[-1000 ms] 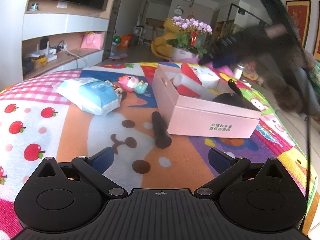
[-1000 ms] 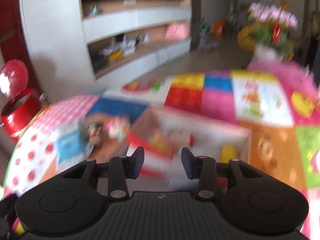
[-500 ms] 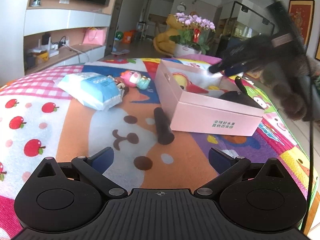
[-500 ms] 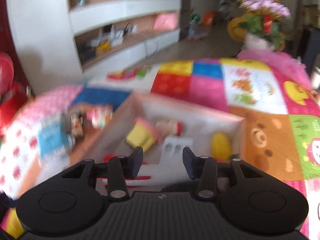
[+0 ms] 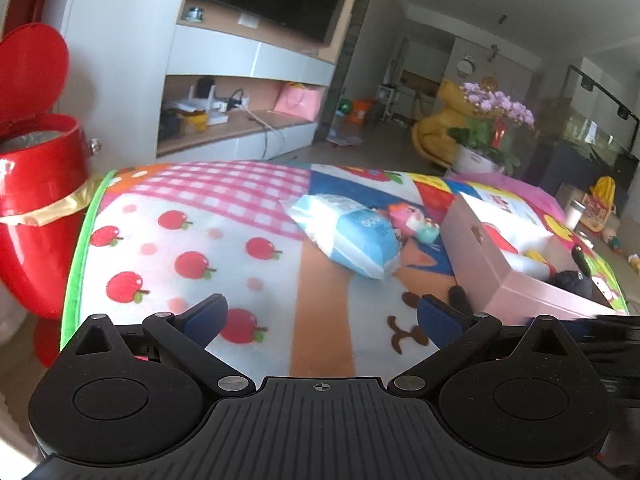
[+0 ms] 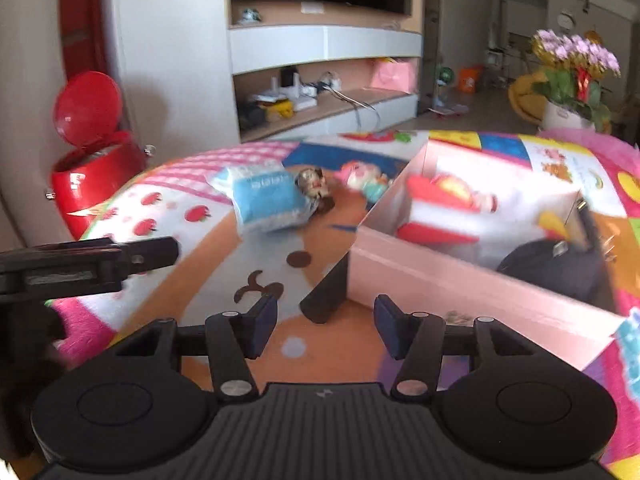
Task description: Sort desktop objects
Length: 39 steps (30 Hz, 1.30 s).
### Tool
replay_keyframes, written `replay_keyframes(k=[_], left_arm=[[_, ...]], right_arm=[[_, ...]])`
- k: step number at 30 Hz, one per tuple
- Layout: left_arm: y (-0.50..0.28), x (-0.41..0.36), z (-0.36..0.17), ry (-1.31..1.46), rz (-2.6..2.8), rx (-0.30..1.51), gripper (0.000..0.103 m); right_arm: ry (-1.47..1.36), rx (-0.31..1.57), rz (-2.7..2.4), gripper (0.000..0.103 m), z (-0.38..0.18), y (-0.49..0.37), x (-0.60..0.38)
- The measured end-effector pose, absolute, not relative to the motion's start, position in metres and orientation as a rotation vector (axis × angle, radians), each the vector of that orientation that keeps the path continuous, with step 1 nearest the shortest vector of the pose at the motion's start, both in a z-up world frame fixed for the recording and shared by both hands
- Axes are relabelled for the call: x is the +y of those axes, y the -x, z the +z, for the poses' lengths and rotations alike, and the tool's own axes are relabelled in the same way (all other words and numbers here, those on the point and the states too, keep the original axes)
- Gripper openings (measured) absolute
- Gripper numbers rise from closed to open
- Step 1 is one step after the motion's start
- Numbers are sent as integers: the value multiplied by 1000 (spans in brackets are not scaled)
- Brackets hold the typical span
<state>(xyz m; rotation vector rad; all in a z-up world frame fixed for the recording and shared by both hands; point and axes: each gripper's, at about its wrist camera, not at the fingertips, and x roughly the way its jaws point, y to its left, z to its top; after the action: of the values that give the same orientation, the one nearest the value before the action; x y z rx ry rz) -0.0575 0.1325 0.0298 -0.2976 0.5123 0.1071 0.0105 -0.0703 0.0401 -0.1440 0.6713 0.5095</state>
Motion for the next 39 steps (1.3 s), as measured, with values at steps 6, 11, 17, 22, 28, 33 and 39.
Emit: replay_keyframes(k=[6, 11, 17, 22, 28, 33, 39], left_arm=[[63, 121, 34, 262, 50, 515, 103], [63, 113, 34, 253, 37, 530, 103], [58, 86, 30, 220, -43, 561, 103], [54, 60, 26, 178, -115, 590, 103], [56, 40, 22, 127, -157, 613, 103], [57, 40, 22, 106, -154, 620, 103], [54, 46, 23, 95, -126, 618, 103]], right_arm=[[140, 743, 454, 25, 10, -30, -51], [154, 737, 533, 23, 17, -5, -77], [236, 735, 669, 23, 30, 36, -131], [384, 606, 414, 36, 34, 48, -173], [160, 645, 373, 37, 46, 34, -214], [101, 662, 424, 61, 30, 40, -199], [163, 669, 426, 61, 9, 33, -168]])
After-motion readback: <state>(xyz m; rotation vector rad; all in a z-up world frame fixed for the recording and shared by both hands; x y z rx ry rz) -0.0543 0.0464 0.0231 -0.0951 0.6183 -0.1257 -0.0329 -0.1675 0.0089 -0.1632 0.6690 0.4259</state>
